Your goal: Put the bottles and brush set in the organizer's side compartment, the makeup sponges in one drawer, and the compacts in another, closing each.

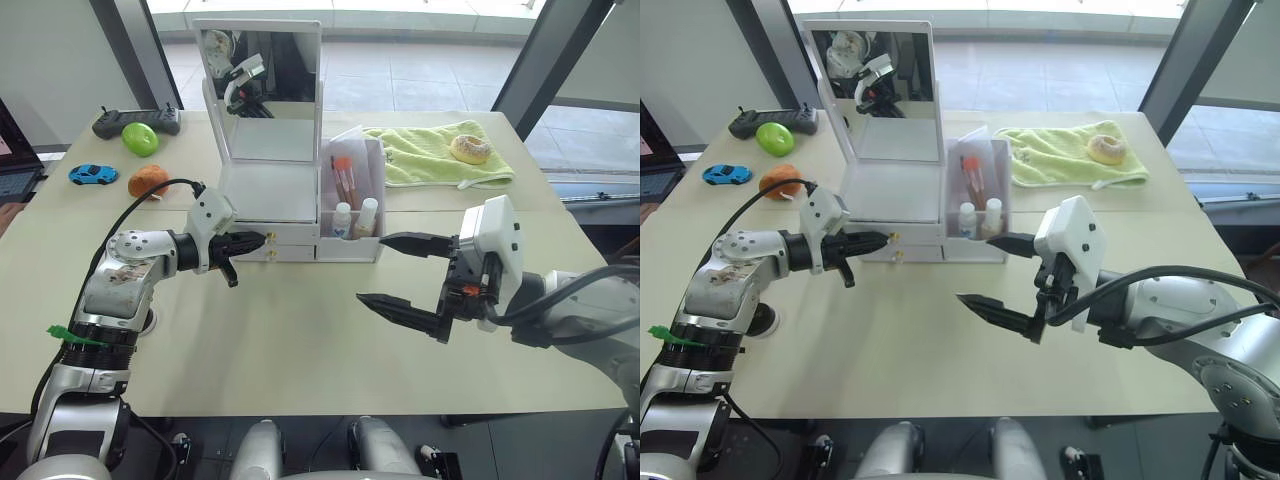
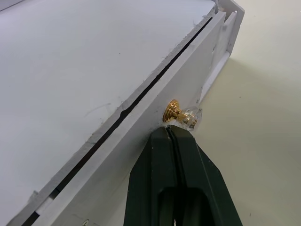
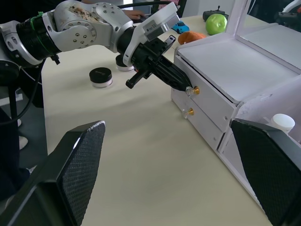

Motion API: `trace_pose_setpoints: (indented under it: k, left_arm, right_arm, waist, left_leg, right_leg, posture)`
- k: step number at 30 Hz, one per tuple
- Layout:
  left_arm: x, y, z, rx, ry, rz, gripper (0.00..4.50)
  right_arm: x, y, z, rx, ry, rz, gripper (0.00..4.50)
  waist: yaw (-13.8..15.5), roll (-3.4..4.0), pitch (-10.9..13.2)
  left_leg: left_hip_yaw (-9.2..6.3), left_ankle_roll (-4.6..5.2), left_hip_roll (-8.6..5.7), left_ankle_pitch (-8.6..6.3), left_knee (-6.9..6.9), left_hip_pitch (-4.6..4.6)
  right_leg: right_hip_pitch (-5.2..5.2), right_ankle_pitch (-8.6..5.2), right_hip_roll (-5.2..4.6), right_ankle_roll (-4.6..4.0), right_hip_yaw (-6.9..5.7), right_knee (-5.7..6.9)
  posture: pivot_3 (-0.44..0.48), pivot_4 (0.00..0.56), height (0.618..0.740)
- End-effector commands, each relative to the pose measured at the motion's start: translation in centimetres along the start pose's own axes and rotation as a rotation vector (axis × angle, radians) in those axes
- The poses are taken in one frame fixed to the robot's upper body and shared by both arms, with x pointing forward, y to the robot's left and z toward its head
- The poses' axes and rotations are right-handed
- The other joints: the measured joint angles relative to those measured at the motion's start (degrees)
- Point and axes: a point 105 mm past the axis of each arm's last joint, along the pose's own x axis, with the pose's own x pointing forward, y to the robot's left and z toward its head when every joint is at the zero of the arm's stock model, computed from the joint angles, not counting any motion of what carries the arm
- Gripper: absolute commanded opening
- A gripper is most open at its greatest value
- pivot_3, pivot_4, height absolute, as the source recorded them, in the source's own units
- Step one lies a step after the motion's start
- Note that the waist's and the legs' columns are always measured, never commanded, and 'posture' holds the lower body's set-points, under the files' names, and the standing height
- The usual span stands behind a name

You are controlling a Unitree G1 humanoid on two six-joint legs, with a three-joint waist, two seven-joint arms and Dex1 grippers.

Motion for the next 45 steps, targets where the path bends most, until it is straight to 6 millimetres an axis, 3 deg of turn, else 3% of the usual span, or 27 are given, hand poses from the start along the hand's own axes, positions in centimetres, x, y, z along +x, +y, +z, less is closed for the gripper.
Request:
trace_pose_setpoints:
  k: [1,6,9,12,15,21,25,31,34,45]
  left_arm:
    - [-1.1,-0.2,1.6,0.012,-0.044,-0.005,0.03]
    - [-4.9,-1.5,1.6,-0.095,-0.063,-0.074,0.03]
    - [-8.1,-0.9,0.2,-0.152,-0.028,-0.001,0.03]
    - [-11.4,1.1,-1.8,-0.177,0.039,0.172,0.62]
    - [-16.0,3.8,-3.9,-0.175,0.127,0.41,1.49]
    - [-22.4,6.7,-6.2,-0.151,0.232,0.698,3.3]
    - [-24.5,8.3,-7.3,-0.146,0.261,0.822,4.46]
    - [-25.8,8.7,-8.3,-0.149,0.293,0.849,4.46]
    - [-26.4,8.7,-8.9,-0.151,0.328,0.848,4.46]
    - [-26.7,8.3,-9.6,-0.149,0.361,0.829,4.46]
  right_arm:
    - [-0.2,0.4,0.8,-0.032,-0.023,0.007,4.5]
    - [-1.0,-0.6,0.1,-0.01,-0.004,-0.046,4.5]
    - [-2.5,-1.7,-0.9,0.022,0.022,-0.122,4.5]
    - [-5.2,-2.7,-2.9,0.078,0.079,-0.223,4.5]
    - [-9.4,-3.9,-5.5,0.137,0.159,-0.397,4.5]
    - [-16.4,-4.2,-7.8,0.204,0.231,-0.623,4.5]
    - [-19.9,-4.6,-8.3,0.253,0.221,-0.721,4.5]
    - [-23.5,-4.7,-8.4,0.245,0.239,-0.81,4.5]
    - [-23.8,-4.6,-8.5,0.238,0.246,-0.815,4.5]
    - [-21.4,-5.1,-7.9,0.208,0.24,-0.767,4.5]
  waist:
    - [-0.01,0.0,0.0]
    - [-0.79,0.0,0.0]
    - [-1.03,0.01,0.01]
    - [-0.67,-0.04,-0.03]
    - [0.04,-0.12,-0.08]
    - [0.1,-0.22,-0.13]
    - [-0.01,-0.23,-0.13]
    - [0.01,-0.3,-0.16]
    - [-0.07,-0.32,-0.17]
    - [-0.05,-0.28,-0.18]
  left_leg:
    - [0.0,0.0,0.0,0.0,0.0,-0.01]
    - [-0.01,0.0,0.04,0.0,-0.07,0.0]
    - [-0.02,0.0,0.06,0.0,-0.11,0.03]
    - [-0.02,0.0,0.06,0.0,-0.1,0.05]
    - [0.02,0.0,0.02,0.0,-0.07,0.04]
    - [0.12,-0.02,0.04,-0.01,-0.2,0.15]
    - [0.24,-0.03,0.05,-0.02,-0.32,0.34]
    - [0.28,-0.04,0.06,-0.02,-0.42,0.4]
    - [0.29,-0.04,0.07,-0.03,-0.44,0.41]
    - [0.34,-0.05,0.08,-0.03,-0.45,0.42]
  right_leg:
    - [0.0,0.0,0.0,0.0,0.0,0.0]
    - [-0.03,0.0,0.02,0.0,0.0,0.02]
    - [-0.04,-0.04,0.01,0.03,-0.02,0.03]
    - [0.01,-0.07,-0.01,0.06,-0.05,-0.01]
    - [0.0,-0.06,-0.05,0.07,-0.04,-0.04]
    - [0.0,-0.1,-0.08,0.05,-0.01,-0.07]
    - [0.01,-0.31,-0.14,-0.29,0.02,-0.09]
    - [0.04,-0.26,-0.14,-0.2,0.04,-0.07]
    - [0.04,-0.22,-0.14,-0.12,0.04,-0.06]
    - [0.04,-0.17,-0.16,-0.05,0.05,-0.03]
  posture:
    - [0.0,0.15,0.74]
    - [0.0,0.15,0.74]
    - [0.0,0.15,0.74]
    - [0.0,0.15,0.74]
    - [0.0,0.15,0.74]
    - [0.0,0.15,0.74]
    - [0.0,0.15,0.74]
    - [0.0,0.15,0.74]
    - [0.0,0.15,0.74]
    - [0.0,0.15,0.74]
